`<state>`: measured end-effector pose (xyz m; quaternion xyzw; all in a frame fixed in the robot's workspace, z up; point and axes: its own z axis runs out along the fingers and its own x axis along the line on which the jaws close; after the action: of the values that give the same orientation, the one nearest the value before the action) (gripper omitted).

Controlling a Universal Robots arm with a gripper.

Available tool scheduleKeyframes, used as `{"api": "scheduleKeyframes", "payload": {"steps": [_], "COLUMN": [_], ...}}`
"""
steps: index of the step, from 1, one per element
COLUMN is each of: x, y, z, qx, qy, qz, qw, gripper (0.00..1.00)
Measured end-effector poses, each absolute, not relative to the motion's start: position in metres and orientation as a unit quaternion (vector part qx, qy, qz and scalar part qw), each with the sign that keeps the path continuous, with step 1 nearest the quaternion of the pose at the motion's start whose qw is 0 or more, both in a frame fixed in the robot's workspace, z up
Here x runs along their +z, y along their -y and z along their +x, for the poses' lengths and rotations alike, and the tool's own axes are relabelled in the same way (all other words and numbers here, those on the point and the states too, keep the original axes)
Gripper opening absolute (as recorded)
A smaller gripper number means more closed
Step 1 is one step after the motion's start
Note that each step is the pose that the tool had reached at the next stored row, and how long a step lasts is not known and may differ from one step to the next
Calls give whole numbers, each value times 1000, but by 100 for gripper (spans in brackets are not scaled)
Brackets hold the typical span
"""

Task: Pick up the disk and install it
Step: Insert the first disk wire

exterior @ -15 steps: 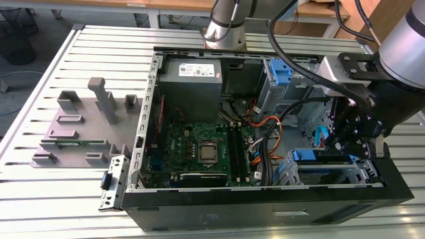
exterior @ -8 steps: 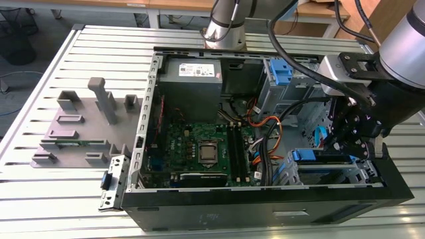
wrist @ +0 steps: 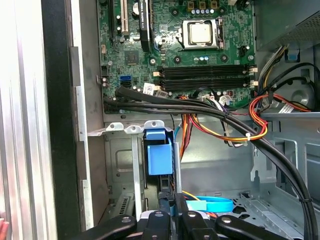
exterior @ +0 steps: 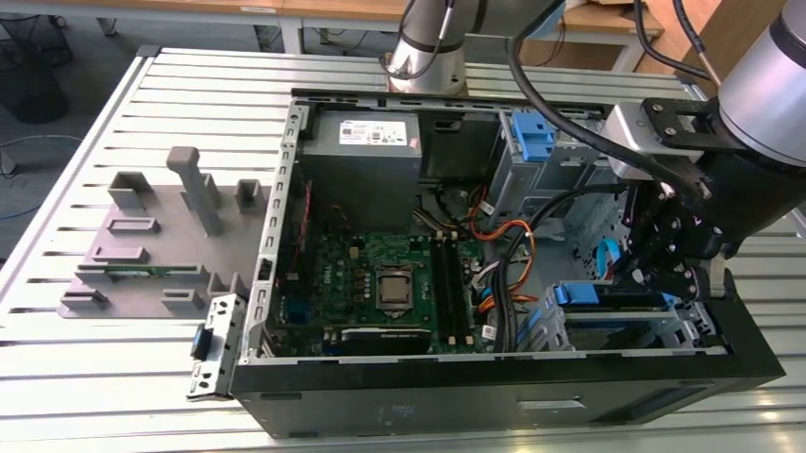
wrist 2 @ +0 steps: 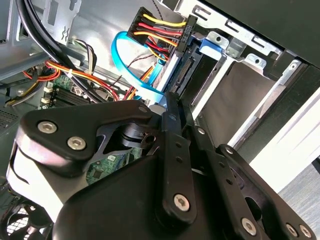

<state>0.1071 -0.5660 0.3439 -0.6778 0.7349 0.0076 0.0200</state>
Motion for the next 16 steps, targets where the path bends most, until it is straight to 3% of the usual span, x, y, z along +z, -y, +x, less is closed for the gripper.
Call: {"api": "scheduleKeyframes", "payload": {"steps": [16], "x": [342], "y": [566], "z": [110], "qx": [8], "qy": [-735], "qz": [-678], "qw": [20], "gripper": [16]}}
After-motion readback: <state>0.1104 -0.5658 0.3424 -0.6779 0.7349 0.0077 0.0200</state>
